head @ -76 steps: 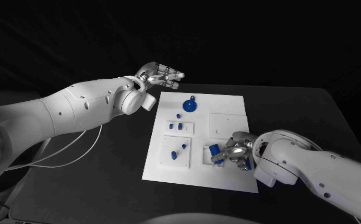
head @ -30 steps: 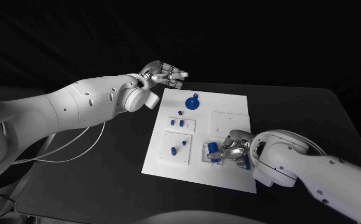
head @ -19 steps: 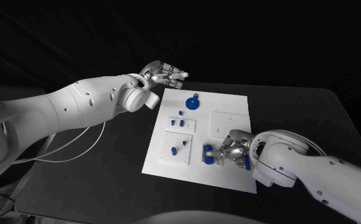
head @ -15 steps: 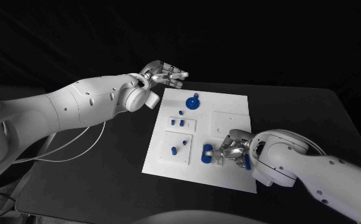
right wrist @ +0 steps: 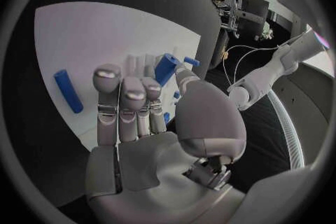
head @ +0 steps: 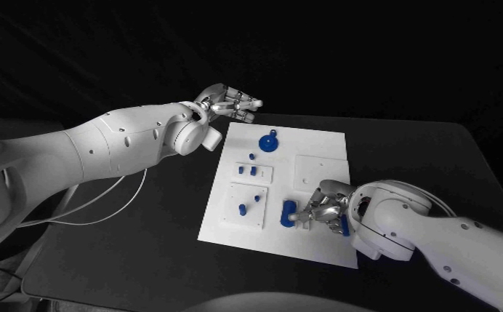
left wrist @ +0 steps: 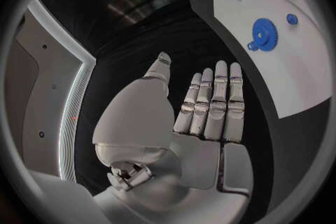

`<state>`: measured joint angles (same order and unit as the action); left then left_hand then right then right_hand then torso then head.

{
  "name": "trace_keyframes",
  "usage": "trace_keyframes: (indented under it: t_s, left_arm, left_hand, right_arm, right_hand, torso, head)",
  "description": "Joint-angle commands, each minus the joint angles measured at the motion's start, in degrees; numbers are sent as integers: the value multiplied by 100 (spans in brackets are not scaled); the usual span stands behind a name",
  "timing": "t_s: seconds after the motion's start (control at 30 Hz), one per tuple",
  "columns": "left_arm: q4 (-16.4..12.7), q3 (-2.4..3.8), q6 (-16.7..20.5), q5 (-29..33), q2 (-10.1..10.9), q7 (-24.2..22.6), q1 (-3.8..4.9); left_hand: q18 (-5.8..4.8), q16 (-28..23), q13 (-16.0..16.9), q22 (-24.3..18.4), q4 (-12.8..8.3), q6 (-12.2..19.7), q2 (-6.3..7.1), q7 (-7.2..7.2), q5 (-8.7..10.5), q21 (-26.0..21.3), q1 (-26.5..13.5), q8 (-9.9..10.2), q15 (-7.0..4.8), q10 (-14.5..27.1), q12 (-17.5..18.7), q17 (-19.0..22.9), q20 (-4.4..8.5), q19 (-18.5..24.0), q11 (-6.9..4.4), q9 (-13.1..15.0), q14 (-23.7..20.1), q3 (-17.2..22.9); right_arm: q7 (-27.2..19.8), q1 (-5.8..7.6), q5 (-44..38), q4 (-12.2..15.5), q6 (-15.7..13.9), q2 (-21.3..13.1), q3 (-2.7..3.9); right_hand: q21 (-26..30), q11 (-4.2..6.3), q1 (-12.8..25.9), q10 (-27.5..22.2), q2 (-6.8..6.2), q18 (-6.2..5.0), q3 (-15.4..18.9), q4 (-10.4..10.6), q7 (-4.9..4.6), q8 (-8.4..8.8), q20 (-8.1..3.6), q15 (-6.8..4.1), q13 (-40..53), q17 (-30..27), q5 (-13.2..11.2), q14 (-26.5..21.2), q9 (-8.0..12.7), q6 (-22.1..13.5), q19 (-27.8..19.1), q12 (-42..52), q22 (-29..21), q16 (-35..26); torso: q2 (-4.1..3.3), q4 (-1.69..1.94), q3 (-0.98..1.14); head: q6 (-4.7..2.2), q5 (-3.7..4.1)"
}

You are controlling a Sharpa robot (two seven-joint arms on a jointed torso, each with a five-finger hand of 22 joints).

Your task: Assemble the parts on the task board

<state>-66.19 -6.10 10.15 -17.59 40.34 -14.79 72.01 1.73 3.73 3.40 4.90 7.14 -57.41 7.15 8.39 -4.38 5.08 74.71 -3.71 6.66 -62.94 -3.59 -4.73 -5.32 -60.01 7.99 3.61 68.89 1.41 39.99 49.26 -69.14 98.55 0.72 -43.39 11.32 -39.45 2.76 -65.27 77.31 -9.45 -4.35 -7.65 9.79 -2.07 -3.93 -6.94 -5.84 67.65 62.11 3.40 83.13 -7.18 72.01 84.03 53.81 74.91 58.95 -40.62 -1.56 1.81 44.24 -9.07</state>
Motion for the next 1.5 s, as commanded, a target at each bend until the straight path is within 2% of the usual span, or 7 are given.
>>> trace_keyframes:
  t_s: [0.03, 0.47, 0.93, 1.07, 1.13, 1.17, 1.5]
  left_arm:
    - [-4, 3, -38, -11, 3, -17, 4]
    - [10, 2, -43, -12, 4, -14, 4]
    - [7, 1, -58, -12, -2, -5, 4]
    - [10, 1, -62, -12, -2, 2, 4]
    - [11, 1, -63, -12, -2, 4, 4]
    - [11, 1, -64, -12, -2, 5, 4]
    - [9, 0, -70, -12, 1, 11, 4]
  left_hand:
    - [57, -15, 3, 5, 44, 13, 44, 18, -7, 26, 19, 10, -13, 28, 21, -6, -36, 9, -4, 1, -43, 4]
    - [57, -15, 3, 5, 44, 13, 44, 18, -7, 26, 19, 10, -13, 28, 21, -6, -36, 9, -4, 1, -43, 4]
    - [57, -15, 4, 5, 41, 7, 29, 16, -9, 26, 0, 11, -13, 21, 21, -6, -35, 10, -8, 1, -44, 1]
    - [56, -16, 4, 4, 48, 7, 33, 16, -7, 25, -6, 11, -12, 22, 20, -6, -36, 13, -7, 0, -46, 0]
    - [56, -16, 4, 4, 49, 7, 33, 16, -7, 25, -6, 11, -12, 22, 20, -6, -36, 13, -7, 0, -47, 0]
    - [56, -16, 4, 4, 49, 7, 33, 16, -7, 25, -6, 11, -12, 22, 20, -6, -36, 13, -7, 0, -47, 0]
    - [57, -15, 4, 4, 53, 4, 19, 17, -10, 23, -7, 10, -11, 19, 20, -6, -38, 15, -8, 1, -52, 4]
  right_arm:
    - [-235, -4, -2, 83, 15, -65, -1]
    - [-253, -4, -93, 226, 149, -136, 1]
    - [-33, -6, -287, 70, 41, 78, 1]
    - [22, -7, -349, 20, 17, 127, -1]
    - [47, -8, -387, -5, 7, 142, -2]
    - [58, -8, -399, -15, 1, 147, -2]
    - [118, -11, -550, -76, -113, 161, -7]
  right_hand:
    - [-27, -3, -55, 46, -46, 93, 47, -78, 11, 26, -23, -7, 9, 1, 101, 22, 13, 42, 286, 30, 453, -23]
    - [-106, 13, -268, 78, -8, 109, 55, -503, 39, 28, -18, -2, 57, 50, 529, 31, 53, 124, 288, 78, 471, 28]
    - [-152, 27, -147, 109, 177, 120, 4, -603, 62, 29, -14, 2, 69, 74, 939, 41, 90, 155, 293, 76, 476, 59]
    - [-164, 31, -63, 115, 304, 123, -5, -701, 64, 28, -13, 4, 73, 71, 906, 39, 102, 155, 292, 70, 476, 59]
    - [-174, 34, -69, 120, 455, 124, -76, -818, 75, 29, -13, 2, 77, 75, 665, 42, 106, 154, 294, 70, 477, 66]
    - [-172, 23, 1, 123, 371, 125, -327, -832, 77, 32, -12, -1, 78, 78, 597, 44, 114, 149, 291, 68, 474, 74]
    - [-220, 44, 180, 132, 619, 127, -685, -1111, 84, 27, -14, 1, 88, 79, 510, 42, 113, 142, 296, 65, 481, 85]
  torso:
    - [1, -7, 3]
    - [1, 0, 1]
    - [1, 13, -9]
    - [1, 6, -8]
    - [1, 3, -7]
    - [1, 3, -7]
    - [2, -2, -2]
  head:
    - [-15, 5]
    - [-15, 22]
    - [13, 26]
    - [13, 25]
    - [17, 28]
    - [17, 28]
    - [14, 20]
